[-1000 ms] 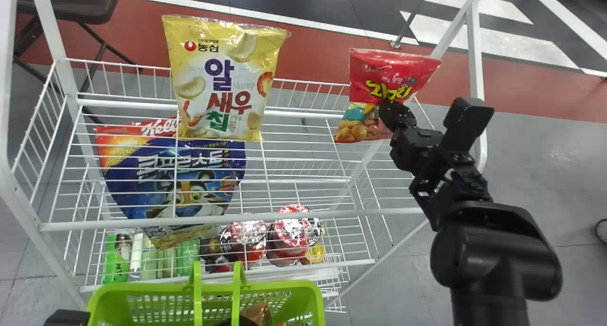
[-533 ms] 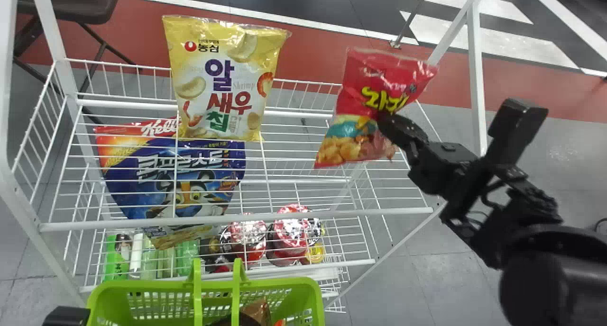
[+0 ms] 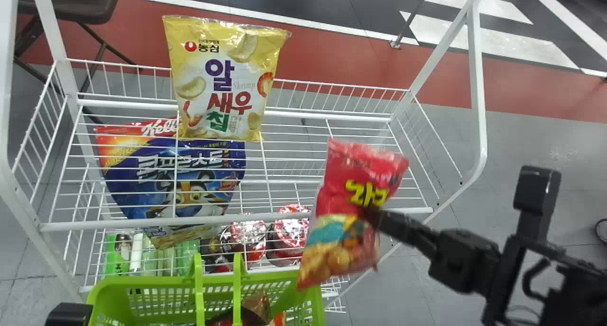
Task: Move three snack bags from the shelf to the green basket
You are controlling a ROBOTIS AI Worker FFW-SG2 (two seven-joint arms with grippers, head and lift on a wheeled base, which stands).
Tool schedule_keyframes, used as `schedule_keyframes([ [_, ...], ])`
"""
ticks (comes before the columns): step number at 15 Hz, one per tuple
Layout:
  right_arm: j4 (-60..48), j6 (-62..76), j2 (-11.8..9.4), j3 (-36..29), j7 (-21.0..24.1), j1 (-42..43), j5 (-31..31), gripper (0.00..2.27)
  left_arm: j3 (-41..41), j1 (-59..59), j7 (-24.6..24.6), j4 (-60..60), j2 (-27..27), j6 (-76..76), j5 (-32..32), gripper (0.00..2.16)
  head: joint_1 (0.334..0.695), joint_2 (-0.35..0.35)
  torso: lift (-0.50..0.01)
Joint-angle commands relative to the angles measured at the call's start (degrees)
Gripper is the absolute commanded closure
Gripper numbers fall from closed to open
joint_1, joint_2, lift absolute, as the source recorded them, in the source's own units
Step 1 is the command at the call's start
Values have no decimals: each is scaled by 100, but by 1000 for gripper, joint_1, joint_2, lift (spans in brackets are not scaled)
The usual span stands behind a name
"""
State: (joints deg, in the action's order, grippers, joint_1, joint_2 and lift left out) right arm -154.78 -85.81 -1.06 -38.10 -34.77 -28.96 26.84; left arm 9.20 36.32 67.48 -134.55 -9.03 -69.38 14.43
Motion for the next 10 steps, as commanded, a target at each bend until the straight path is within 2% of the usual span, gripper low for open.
schedule_keyframes([
  [1,-149,-427,-43,-162,-179,-277,155,2243,3,-11,-7,8,24,16,-10,1517,695,-350,-48],
  [3,-114,-427,-43,-48,-469,-444,225,2240,20,-37,-7,8,16,16,-1,1517,695,-350,-48],
  [5,-35,-427,-43,136,-557,-629,436,2240,29,-46,-7,8,7,16,25,1517,695,-350,-48],
  [7,211,-427,-61,558,-566,-813,392,2240,29,-46,-7,8,7,16,43,1517,695,-350,-47],
  [10,747,-427,-236,1261,-566,-1051,269,2243,38,-37,-7,8,-2,16,43,1517,695,-350,-47],
])
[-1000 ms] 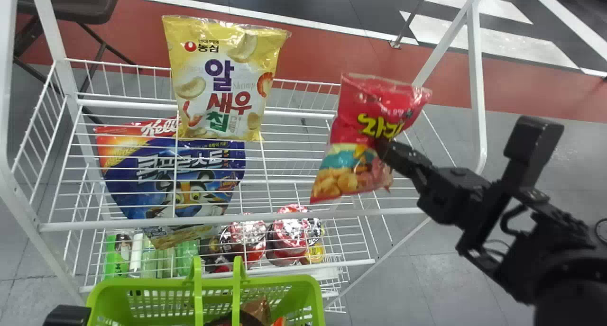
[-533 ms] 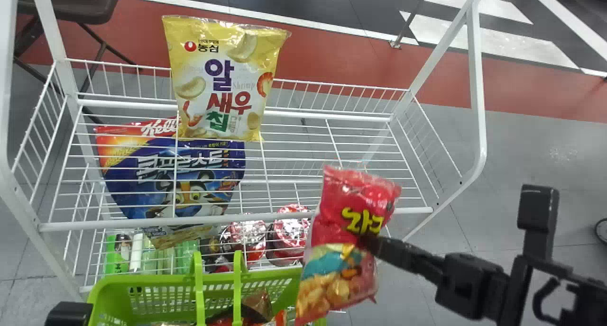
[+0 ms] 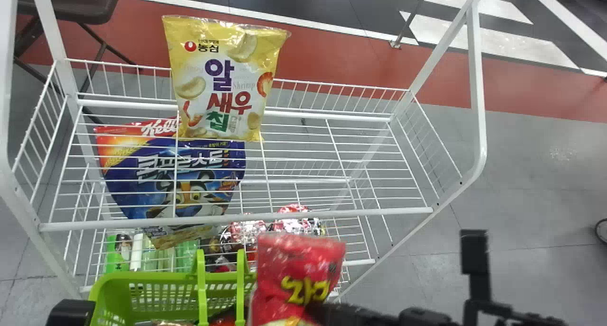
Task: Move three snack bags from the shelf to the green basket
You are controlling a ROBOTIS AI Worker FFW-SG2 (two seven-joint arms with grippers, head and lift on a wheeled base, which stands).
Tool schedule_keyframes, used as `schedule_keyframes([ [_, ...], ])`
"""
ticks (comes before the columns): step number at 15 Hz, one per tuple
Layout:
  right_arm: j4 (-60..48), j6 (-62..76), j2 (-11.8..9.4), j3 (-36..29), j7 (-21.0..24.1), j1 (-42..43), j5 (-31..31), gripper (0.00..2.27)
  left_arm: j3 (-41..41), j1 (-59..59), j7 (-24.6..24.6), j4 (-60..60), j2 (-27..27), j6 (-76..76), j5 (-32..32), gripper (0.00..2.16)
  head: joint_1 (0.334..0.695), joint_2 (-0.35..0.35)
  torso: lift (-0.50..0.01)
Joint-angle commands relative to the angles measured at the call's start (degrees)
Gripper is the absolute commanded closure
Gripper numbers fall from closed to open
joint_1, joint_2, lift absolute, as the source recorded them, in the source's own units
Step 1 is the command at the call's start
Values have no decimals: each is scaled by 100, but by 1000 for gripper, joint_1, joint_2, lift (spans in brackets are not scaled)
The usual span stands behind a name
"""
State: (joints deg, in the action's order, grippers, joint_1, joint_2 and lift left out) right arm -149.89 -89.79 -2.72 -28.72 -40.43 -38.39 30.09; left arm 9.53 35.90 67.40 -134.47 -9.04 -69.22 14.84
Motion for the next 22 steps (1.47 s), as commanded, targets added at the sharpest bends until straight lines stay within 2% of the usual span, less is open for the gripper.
schedule_keyframes([
  [1,451,-29,-124,516,1,-133,-73,2243,5,14,1,-9,-10,0,10,1517,695,-350,-47],
  [3,803,-29,-211,877,-26,-169,-73,2243,13,14,1,-27,-10,0,10,1517,695,-350,-47],
  [7,900,-29,-273,921,185,-151,-346,2240,13,40,10,-53,-19,0,10,1517,695,-350,-47],
  [8,891,-29,-264,850,247,-151,-381,2115,13,49,10,-62,-19,0,10,1517,695,-350,-47],
  [9,873,-29,-264,745,247,-151,-346,1534,13,67,18,-70,-19,0,10,1517,695,-350,-47],
  [10,829,-29,-247,657,247,-160,-284,431,13,67,10,-70,-19,0,10,1517,695,-350,-47],
  [11,733,-29,-203,587,238,-204,-223,-1,13,67,10,-70,-19,0,10,1517,695,-350,-47],
  [13,531,299,-159,569,141,-406,-311,19,13,67,10,-62,-10,18,10,1517,695,-350,-47],
  [16,478,3024,-80,850,9,-722,-900,60,13,75,10,-35,8,53,-8,1517,695,-350,-47],
  [18,680,5045,35,929,44,-880,-1014,66,13,93,-17,9,8,158,-8,1517,695,-350,-47],
  [21,812,6680,202,1123,510,-1179,-1058,83,31,84,-43,53,8,194,-8,1517,695,-350,-47],
  [22,829,7172,210,1307,844,-1276,-1225,87,49,58,-52,70,8,194,-8,1517,695,-350,-47],
])
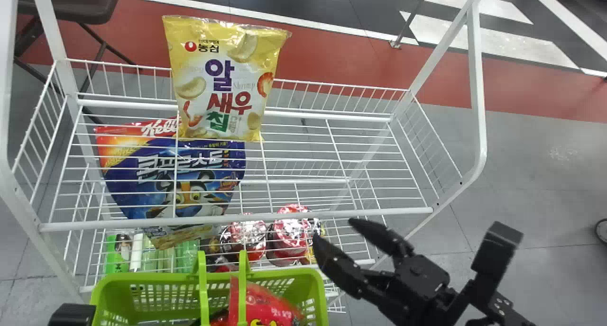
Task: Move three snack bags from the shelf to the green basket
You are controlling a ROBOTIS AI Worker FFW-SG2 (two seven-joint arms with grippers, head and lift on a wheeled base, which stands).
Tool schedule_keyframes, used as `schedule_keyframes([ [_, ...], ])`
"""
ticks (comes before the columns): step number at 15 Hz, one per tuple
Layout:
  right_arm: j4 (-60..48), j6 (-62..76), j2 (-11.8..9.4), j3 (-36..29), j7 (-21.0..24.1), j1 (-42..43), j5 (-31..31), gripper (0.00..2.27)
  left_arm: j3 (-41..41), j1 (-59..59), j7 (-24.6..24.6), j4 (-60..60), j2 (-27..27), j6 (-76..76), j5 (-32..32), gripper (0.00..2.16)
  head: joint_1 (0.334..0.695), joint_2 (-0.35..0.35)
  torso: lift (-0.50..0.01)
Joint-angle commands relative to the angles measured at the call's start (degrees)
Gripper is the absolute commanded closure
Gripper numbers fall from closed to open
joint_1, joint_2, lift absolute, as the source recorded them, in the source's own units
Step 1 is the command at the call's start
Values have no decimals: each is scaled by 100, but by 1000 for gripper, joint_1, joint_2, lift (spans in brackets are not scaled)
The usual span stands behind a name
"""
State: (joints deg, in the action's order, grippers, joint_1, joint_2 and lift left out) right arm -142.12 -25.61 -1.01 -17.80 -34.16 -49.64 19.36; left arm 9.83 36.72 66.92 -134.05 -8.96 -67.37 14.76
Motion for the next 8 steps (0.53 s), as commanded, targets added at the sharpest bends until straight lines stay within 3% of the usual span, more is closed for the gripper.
schedule_keyframes([
  [1,70,1194,57,470,709,-248,-425,87,54,-60,-13,54,-9,8,1,1517,695,-350,-47],
  [5,202,2283,40,1376,2520,-432,-1444,87,89,-51,-13,72,-53,8,1,1517,695,-350,-47],
  [8,413,2793,5,1639,2713,-494,-1523,83,81,-16,5,63,-88,43,1,1517,695,-350,-47],
])
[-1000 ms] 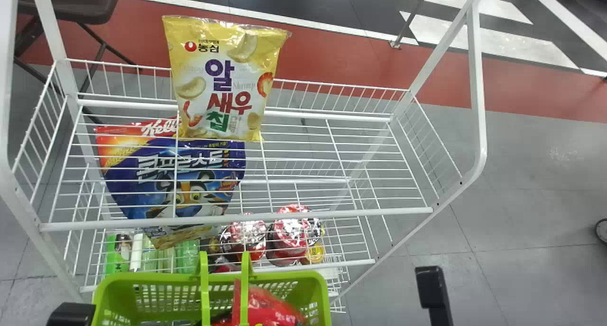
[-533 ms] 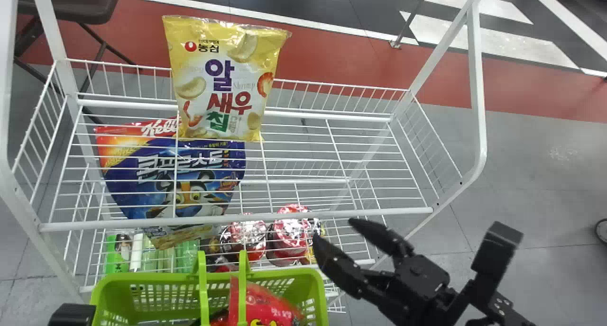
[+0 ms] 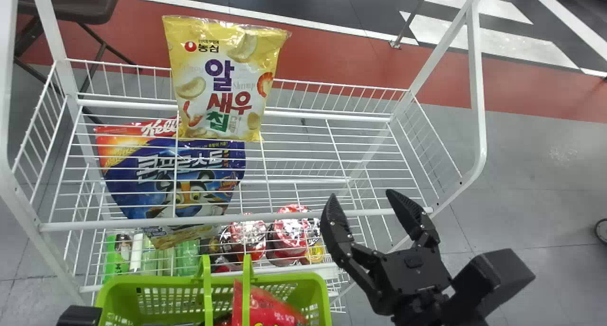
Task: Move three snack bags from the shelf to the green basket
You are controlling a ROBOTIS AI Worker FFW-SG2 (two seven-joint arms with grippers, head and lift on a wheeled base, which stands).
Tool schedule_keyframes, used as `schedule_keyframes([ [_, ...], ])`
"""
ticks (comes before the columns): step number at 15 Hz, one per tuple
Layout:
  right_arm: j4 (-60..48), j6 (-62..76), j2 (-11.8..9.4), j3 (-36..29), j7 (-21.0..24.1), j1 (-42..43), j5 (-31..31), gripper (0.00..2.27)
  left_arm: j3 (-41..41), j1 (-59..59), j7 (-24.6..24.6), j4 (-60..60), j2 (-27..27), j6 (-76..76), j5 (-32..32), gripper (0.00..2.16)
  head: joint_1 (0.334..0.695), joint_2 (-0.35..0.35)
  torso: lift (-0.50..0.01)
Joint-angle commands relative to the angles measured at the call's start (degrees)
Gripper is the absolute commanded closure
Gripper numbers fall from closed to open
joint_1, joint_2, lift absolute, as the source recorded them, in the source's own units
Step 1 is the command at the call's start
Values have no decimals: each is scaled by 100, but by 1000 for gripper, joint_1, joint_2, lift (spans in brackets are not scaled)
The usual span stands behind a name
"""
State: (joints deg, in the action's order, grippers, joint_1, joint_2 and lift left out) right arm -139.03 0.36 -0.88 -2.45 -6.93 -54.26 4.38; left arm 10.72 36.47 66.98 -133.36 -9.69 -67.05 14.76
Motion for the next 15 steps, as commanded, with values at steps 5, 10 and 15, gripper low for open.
schedule_keyframes([
  [5,254,126,-97,157,-54,-102,71,83,-175,159,78,-50,-42,117,35,1517,695,-350,-47],
  [10,245,73,-150,184,-89,-102,71,83,-184,194,105,-59,-33,187,44,1517,695,-350,-47],
  [15,254,38,-211,192,-124,-93,80,83,-202,273,96,-121,-33,187,44,1517,695,-350,-47],
])
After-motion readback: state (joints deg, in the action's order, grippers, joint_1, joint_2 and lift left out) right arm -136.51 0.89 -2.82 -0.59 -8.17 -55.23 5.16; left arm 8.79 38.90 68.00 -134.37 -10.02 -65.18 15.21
